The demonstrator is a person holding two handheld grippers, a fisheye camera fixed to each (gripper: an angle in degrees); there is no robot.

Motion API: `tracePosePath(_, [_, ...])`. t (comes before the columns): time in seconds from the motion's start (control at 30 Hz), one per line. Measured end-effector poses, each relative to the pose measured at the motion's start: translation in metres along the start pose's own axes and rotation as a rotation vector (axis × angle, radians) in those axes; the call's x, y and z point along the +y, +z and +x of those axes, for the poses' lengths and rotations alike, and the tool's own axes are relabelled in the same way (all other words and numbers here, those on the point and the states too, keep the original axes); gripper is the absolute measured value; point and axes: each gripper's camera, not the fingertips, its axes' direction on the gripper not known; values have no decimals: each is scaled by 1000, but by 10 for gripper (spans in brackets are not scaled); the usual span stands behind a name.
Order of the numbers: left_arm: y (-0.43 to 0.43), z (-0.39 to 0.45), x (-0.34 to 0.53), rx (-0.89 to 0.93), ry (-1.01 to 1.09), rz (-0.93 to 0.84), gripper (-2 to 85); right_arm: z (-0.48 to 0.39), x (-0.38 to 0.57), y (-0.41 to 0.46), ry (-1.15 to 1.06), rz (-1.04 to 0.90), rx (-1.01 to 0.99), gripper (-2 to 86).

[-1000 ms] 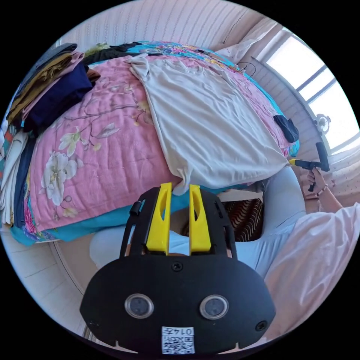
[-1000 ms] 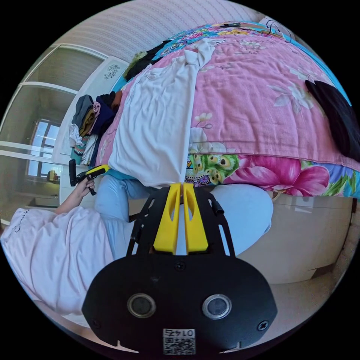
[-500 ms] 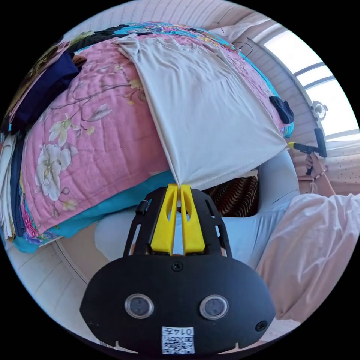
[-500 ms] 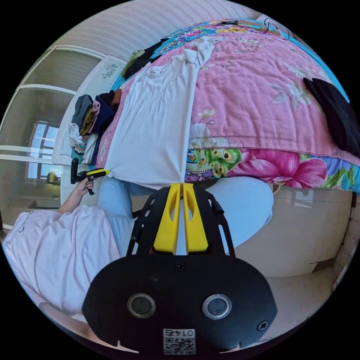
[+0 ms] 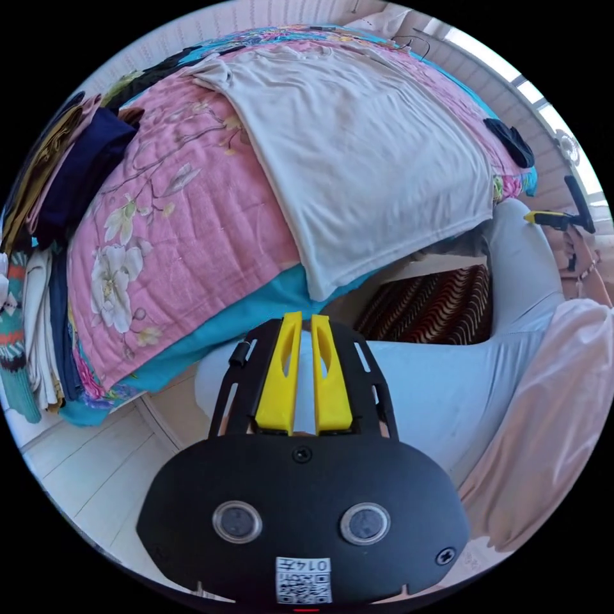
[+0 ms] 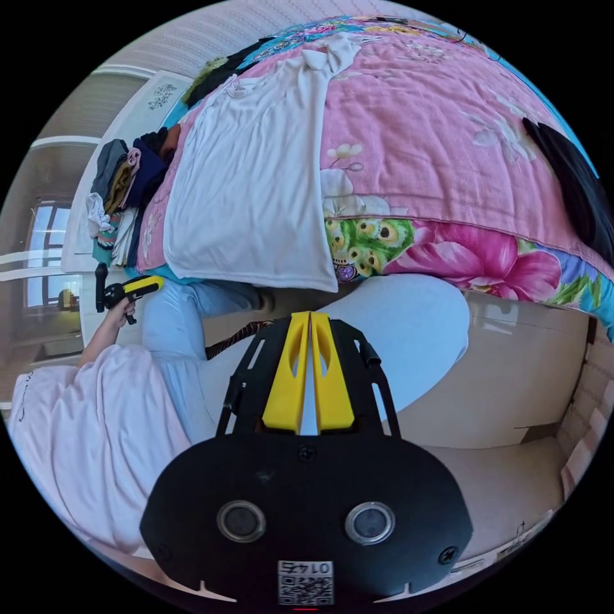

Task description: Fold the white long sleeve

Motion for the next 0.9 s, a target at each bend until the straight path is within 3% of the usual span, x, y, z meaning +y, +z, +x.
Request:
tracePosePath(0.33, [-21, 32, -34, -6, 84, 231, -8, 9, -27, -29, -32, 189, -20, 1])
tracePosePath(0.67, [-19, 119, -240, 119, 345, 498, 47, 0, -202, -103, -127, 439, 82, 73])
tracePosePath(0.9, [54, 155, -364, 123, 315, 442, 35, 20, -341, -99, -60, 407, 124, 87])
